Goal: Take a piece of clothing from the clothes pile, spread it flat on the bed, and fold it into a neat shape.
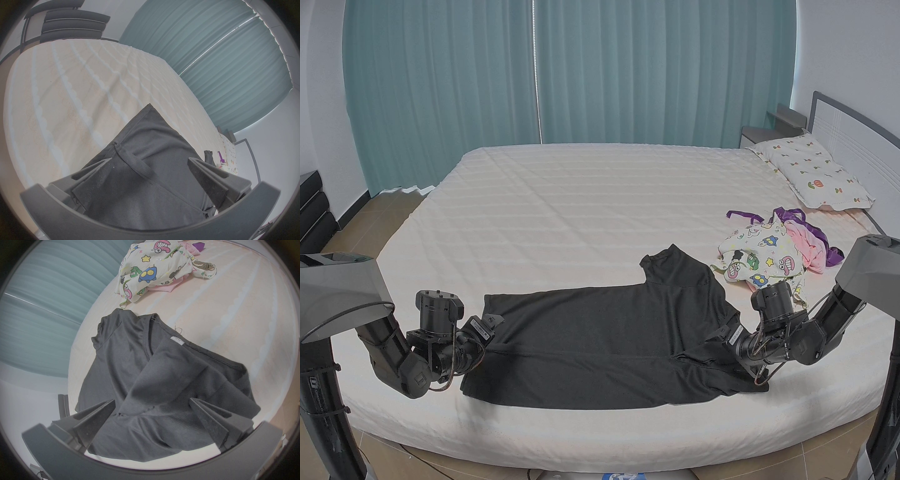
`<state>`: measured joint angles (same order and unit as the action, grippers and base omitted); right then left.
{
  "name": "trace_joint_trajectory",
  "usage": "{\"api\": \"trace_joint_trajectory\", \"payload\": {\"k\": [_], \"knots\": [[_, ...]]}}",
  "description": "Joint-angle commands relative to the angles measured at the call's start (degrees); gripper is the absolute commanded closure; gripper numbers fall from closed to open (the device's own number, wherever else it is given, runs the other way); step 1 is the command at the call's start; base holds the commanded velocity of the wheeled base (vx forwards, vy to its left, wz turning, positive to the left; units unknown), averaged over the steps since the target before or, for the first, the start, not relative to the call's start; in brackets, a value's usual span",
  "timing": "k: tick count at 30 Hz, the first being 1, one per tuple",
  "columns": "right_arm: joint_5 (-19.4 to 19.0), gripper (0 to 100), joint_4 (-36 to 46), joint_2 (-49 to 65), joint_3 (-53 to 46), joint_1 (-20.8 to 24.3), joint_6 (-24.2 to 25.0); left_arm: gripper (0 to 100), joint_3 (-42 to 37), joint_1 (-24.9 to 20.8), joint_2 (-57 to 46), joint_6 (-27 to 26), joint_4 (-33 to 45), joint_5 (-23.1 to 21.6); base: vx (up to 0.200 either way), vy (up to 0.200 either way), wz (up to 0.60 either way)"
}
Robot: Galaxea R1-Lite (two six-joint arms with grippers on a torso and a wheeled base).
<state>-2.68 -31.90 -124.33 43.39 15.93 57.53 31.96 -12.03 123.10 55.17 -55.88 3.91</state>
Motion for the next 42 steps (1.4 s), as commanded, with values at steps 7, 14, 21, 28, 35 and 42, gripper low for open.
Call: {"api": "trace_joint_trajectory", "payload": {"k": [7, 14, 21, 28, 35, 42], "knots": [[0.3, 0, -1.8, -1.4, -0.4, 0.2, 1.6, 0, -0.3, 0.0, 2.1, 1.3, -2.2, 0.0, -0.029, 0.0, 0.0], [0.3, 0, -2.3, -1.7, -0.3, 0.4, 1.7, 0, -0.5, 0.0, 4.7, 1.0, -6.2, 0.3, -0.057, 0.0, 0.0], [0.6, 0, -4.7, -2.7, 0.5, 0.2, 2.1, 0, -0.6, 0.0, 4.8, 1.0, -6.3, 0.3, 0.0, 0.0, 0.0], [2.0, 0, -11.7, -2.1, -0.6, -0.3, 3.6, 0, -0.6, 0.0, 5.0, 0.9, -6.3, 0.4, 0.0, 0.0, 0.0], [2.6, 0, -12.4, -2.6, -0.5, -0.5, 3.6, 0, -0.5, 0.0, 5.2, 0.8, -6.3, 0.5, 0.0, 0.0, 0.0], [2.4, 0, -13.1, -4.2, 0.9, -0.5, 4.5, 0, -0.5, 0.0, 5.1, 0.8, -6.4, 0.5, 0.0, 0.0, 0.0]]}}
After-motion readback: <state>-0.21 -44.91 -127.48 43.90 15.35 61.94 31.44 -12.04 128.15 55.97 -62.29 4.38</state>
